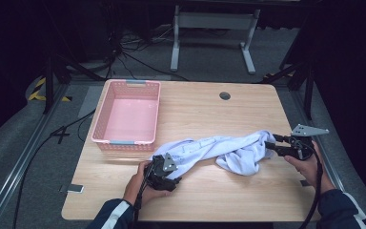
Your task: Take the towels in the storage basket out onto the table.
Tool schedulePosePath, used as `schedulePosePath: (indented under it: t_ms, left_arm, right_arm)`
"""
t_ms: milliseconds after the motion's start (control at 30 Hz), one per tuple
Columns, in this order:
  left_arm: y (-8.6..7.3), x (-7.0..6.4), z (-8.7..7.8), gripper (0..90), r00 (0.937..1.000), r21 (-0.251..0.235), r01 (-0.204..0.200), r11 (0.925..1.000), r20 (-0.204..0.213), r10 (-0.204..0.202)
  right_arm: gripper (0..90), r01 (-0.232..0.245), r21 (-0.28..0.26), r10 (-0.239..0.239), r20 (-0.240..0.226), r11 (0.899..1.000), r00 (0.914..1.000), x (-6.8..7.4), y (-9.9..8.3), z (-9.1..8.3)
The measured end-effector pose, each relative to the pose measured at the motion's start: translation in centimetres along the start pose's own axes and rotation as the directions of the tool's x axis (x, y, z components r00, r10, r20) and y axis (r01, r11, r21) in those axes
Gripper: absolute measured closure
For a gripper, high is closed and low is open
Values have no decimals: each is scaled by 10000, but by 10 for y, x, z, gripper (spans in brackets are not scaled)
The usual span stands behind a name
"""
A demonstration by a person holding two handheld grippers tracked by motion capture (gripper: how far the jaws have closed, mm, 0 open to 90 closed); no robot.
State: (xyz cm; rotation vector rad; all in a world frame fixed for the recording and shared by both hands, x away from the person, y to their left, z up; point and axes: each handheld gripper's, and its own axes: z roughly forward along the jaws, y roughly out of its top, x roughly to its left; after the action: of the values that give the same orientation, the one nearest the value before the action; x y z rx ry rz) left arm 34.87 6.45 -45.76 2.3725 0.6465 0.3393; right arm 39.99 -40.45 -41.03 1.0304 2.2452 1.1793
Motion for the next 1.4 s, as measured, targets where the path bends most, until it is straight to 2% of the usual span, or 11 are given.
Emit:
schedulePosePath:
  t_ms: [233, 333, 433, 533, 567, 600, 733, 933, 1133, 1300, 1400]
  left_arm:
    - [-1, 16, -24, 842, 9973, -451, -100, 9989, -736, 67]
    - [-6, 29, -58, 852, 9946, -1360, 187, 9905, -982, -322]
    - [-14, 38, -77, 854, 9887, -1464, 179, 9891, -1444, -393]
    - [-28, 49, -94, 858, 9813, -1648, 500, 9851, -1756, -792]
    - [-28, 49, -94, 859, 9813, -1648, 500, 9851, -1756, -792]
    - [-38, 55, -104, 859, 9727, -1663, 570, 9844, -2129, -922]
    - [-59, 63, -122, 862, 9566, -2091, 1015, 9726, -2481, -1532]
    - [-91, 59, -137, 859, 9784, -1968, 1312, 9716, -1323, -1588]
    - [-103, 41, -145, 704, 9897, -2188, 1426, 9653, 428, -1365]
    - [-94, 62, -130, 415, 9586, -2684, 2796, 9219, 242, -2837]
    - [-84, 74, -111, 378, 9459, -2542, 3199, 9127, 306, -3231]
  right_arm:
    - [830, 716, -1380, -871, -1100, 9878, 9901, 16, 15, -22]
    - [828, 1664, -2268, -2173, -2219, 9596, 9506, 42, 27, -45]
    - [826, 2611, -2258, -3279, -3465, 9385, 8789, 69, 26, -52]
    - [823, 4406, -1727, -4652, -4869, 8809, 7393, 109, 13, -48]
    - [823, 4406, -1727, -4652, -4869, 8809, 7393, 109, 13, -48]
    - [824, 5188, -1130, -4814, -5756, 8474, 6610, 132, -1, -41]
    - [824, 5819, -329, -4604, -6484, 8126, 6063, 146, -19, -31]
    - [775, 5871, 1259, -3895, -6353, 7997, 6668, 141, -41, -13]
    - [525, 4880, 1118, -3462, -5703, 8657, 7449, 126, -31, -26]
    - [433, 2879, 148, -2664, -3363, 9575, 9033, 98, 1, -42]
    - [401, 2033, 594, -1888, -1901, 9773, 9634, 81, 7, -24]
